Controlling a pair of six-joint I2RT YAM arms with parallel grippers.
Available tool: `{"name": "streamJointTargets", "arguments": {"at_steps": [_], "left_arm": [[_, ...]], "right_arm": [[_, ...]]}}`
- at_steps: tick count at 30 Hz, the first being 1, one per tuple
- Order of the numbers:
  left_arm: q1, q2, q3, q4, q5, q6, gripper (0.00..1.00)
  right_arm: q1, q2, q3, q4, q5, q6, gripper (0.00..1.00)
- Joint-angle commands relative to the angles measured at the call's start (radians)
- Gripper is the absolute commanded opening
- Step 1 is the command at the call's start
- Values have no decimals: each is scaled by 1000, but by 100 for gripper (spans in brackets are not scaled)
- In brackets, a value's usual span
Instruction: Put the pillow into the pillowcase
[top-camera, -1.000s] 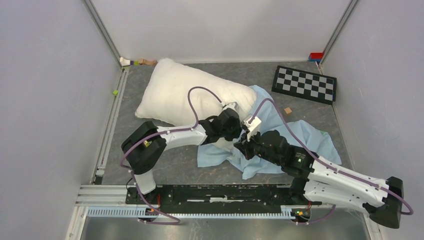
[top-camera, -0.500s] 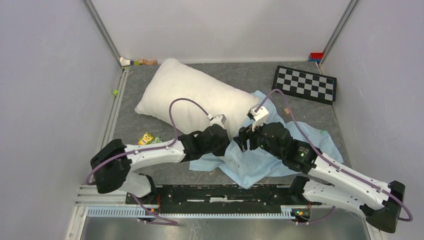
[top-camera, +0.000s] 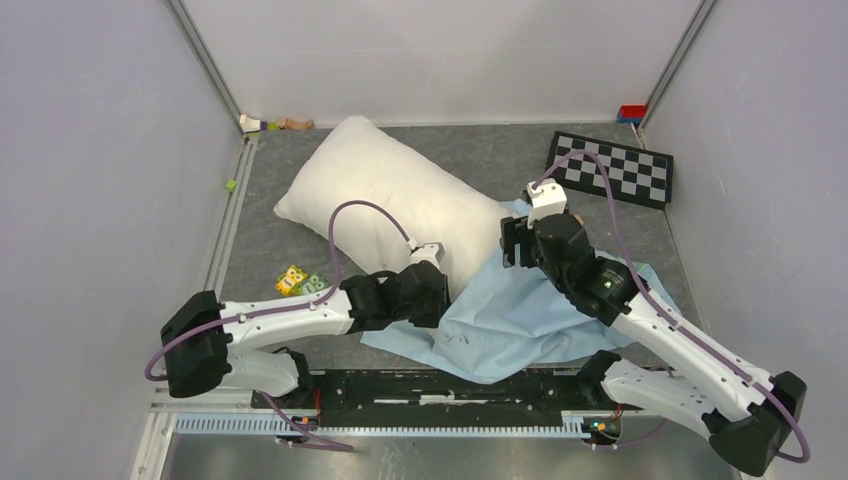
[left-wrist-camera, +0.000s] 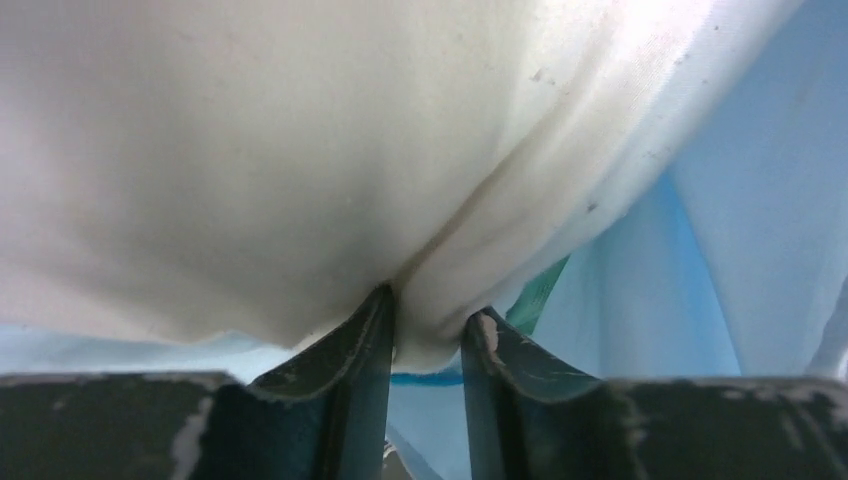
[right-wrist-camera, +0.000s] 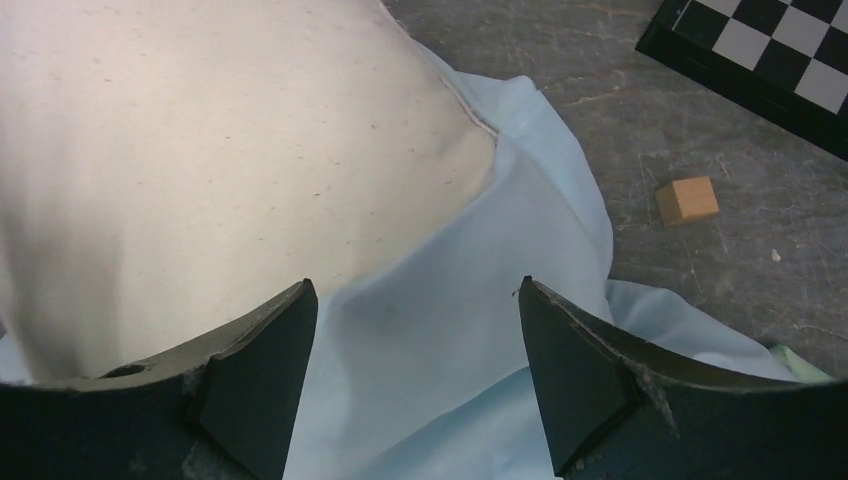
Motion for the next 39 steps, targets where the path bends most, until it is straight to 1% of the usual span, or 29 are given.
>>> {"name": "streamJointTargets", "arguments": {"at_steps": [1,4,7,10,12,13,15,17,19,22,24,26,27,29,30,34,36,37,39], "left_arm": [[-11,-26,135,-195,-93,121,43],[-11,-45,220,-267,-163,175,55],[-10,-56,285,-322,-194,216,65],[-10,-60,344,-363,-221,256,74],[-9,-59,405,-389,-274,293,80],[-2,-54,434,-393,-297,316,86],[43,-20,505,-396,-323,358,93],[124,43,567,-370,-301,399,99],[217,124,620,-331,-281,436,100],[318,273,691,-277,-235,474,100],[356,366,725,-249,-222,511,100],[364,443,734,-238,-265,545,100],[366,466,720,-229,-267,551,98],[367,462,646,-201,-237,534,88],[367,439,601,-176,-219,512,79],[341,340,433,-163,-194,401,34],[300,285,364,-166,-214,342,16],[282,258,329,-161,-218,303,11],[254,227,279,-134,-221,251,7]], "right_arm": [[-52,52,7,30,-18,-28,79],[-76,73,-46,89,-63,-30,76],[-84,86,-97,160,-109,-42,73],[-85,116,-122,225,-144,-56,70],[-86,143,-120,252,-171,-64,69],[-86,157,-117,264,-183,-68,68],[-86,182,-112,287,-210,-70,66],[-87,201,-108,309,-235,-72,63],[-86,216,-107,336,-266,-72,60],[-87,241,-111,380,-323,-74,56],[-86,260,-106,396,-339,-83,56],[-86,285,-92,400,-341,-97,56],[-86,300,-85,403,-341,-103,56],[-86,327,-66,408,-344,-113,56],[-86,342,-61,412,-345,-117,56],[-87,399,-25,426,-352,-135,58],[-86,417,5,407,-329,-160,62],[-88,424,27,388,-305,-176,64],[-94,435,90,330,-265,-191,69]]}}
